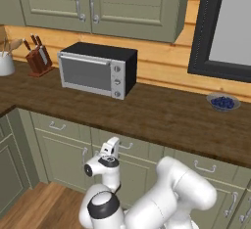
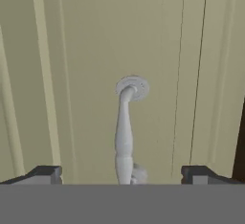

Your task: Take a straw from the drawer in front and place it inside the glass cup on the dining counter.

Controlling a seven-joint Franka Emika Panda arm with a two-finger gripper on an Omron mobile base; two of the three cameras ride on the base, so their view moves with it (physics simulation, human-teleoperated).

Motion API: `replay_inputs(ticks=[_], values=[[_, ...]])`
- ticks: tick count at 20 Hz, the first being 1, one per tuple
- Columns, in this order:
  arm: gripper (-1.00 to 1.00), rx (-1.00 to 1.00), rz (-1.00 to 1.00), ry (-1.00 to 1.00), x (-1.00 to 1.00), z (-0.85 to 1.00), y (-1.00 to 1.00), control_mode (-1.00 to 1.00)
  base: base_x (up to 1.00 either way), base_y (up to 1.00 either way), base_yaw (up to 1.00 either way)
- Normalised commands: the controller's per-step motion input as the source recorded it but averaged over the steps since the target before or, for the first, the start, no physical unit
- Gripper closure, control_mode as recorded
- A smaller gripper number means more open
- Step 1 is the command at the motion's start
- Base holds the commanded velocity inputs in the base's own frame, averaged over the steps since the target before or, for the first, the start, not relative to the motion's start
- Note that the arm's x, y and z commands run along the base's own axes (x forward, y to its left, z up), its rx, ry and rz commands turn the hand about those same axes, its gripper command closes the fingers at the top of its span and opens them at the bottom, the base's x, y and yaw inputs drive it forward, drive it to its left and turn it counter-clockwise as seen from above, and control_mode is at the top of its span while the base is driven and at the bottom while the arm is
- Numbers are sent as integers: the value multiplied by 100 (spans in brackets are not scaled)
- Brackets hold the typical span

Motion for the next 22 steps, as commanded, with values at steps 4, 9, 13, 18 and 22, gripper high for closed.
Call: replay_inputs(ticks=[4,9,13,18,22], values=[[-100,0,0,-2,20,-5,0,-100,0,0,0],[-100,0,0,-3,26,-17,-1,-100,0,0,0],[-100,0,0,-1,34,-24,-4,-100,0,0,0],[-100,0,0,0,41,-26,-6,-100,0,0,0],[-100,2,2,0,35,-25,-24,-100,0,0,0]])
